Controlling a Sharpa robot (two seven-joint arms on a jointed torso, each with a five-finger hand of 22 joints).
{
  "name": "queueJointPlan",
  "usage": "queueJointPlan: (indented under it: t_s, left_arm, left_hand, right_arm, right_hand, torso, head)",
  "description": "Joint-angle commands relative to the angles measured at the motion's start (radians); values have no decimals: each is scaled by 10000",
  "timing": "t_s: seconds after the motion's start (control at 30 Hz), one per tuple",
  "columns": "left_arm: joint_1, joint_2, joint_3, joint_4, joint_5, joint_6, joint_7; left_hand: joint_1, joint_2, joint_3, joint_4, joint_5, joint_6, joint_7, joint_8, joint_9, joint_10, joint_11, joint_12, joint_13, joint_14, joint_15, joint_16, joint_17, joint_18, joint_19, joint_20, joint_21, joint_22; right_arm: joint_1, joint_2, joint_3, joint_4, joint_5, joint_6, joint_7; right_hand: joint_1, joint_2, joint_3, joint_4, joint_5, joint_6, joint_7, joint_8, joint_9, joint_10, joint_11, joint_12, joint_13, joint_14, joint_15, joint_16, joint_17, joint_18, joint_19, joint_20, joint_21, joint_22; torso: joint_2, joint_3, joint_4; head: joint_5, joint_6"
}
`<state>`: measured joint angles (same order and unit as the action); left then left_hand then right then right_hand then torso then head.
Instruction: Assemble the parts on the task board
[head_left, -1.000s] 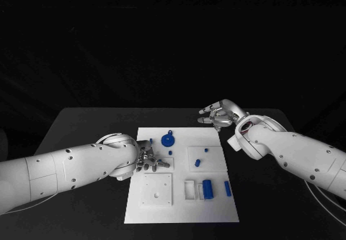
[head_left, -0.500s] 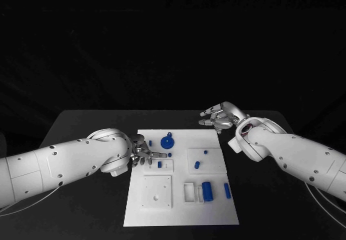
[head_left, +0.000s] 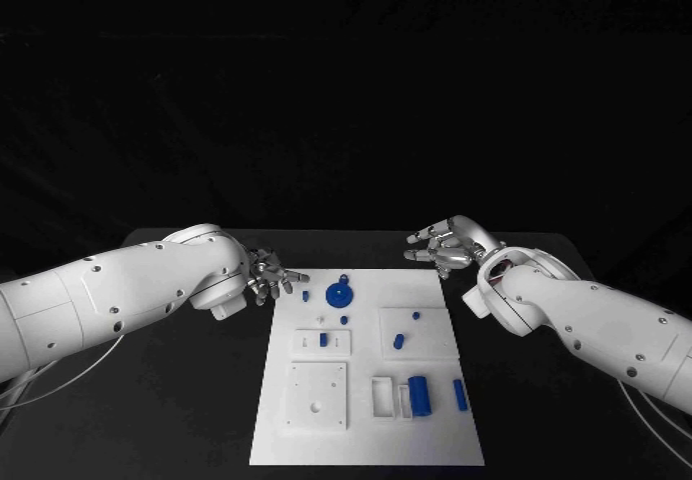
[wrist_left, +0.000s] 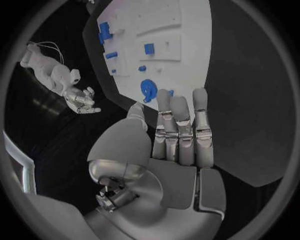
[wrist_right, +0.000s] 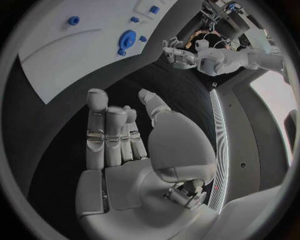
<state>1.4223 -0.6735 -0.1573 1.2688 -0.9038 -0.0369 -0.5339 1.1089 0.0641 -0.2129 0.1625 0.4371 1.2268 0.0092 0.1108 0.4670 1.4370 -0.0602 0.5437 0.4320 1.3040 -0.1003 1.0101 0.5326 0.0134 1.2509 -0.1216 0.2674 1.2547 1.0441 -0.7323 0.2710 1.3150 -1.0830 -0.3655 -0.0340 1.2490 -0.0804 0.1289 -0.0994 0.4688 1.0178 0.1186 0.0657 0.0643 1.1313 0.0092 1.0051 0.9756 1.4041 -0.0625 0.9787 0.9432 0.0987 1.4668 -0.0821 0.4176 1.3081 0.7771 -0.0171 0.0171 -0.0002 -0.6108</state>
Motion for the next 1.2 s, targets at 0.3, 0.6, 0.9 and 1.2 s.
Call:
queueJointPlan:
  t_s: [0.3, 0.6, 0.9, 1.2]
  left_arm:
    - [106, 822, 14, -1344, -171, 503, 311]
    - [69, 1589, 5, -2396, -698, 1706, 214]
    - [-21, 2004, -2, -3030, -875, 1782, 346]
    - [-162, 2355, -39, -3575, -1095, 1943, 389]
  left_hand:
    - [20, -608, 17, 356, -76, -433, 184, 149, -1071, -336, 193, -310, -312, -391, 173, -300, -290, -120, 104, 191, -945, -41]
    - [235, -133, -139, -326, 227, -741, 372, 90, -2180, -622, 327, -404, -469, -642, 290, -318, -438, -100, 183, 301, -1696, 281]
    - [189, -131, -207, -370, 200, -773, 370, 139, -2333, -641, 321, -384, -481, -668, 288, -303, -467, -101, 244, 302, -1851, 413]
    - [46, -196, -219, -312, 249, -1195, 163, 1544, -149, -788, 243, -177, -376, -790, 245, -31, -428, -134, 249, 274, -1941, 687]
  right_arm:
    - [-6, 33, 6, -8, 146, 33, 84]
    - [-6, 66, 6, -26, 184, -21, 112]
    - [-6, 75, 6, -37, 223, -35, 122]
    - [-6, 114, 6, -34, 231, -38, 127]
  right_hand:
    - [-104, -32, 81, 8, 273, -115, 7, -39, -11, -73, 5, -42, -25, -80, -2, -54, -24, 66, 296, 10, -76, 476]
    - [-139, -68, 153, 9, 567, -130, 9, -38, -11, -78, 1, -47, -33, -78, -5, -56, -26, 66, 297, 8, -85, 478]
    - [-166, -96, 186, 15, 636, -128, 9, -38, -10, -78, 1, -50, -40, -78, -7, -65, -34, 65, 302, 5, -88, 478]
    - [-190, -112, 209, 23, 679, -140, 10, -39, -11, -78, 0, -51, -47, -78, -7, -68, -34, 65, 301, 5, -117, 474]
  torso:
    - [47, -5, -23]
    - [96, -29, -63]
    - [102, -36, -55]
    - [108, -33, -77]
  head:
    - [9, 51]
    - [21, 27]
    - [27, 37]
    - [50, -17]
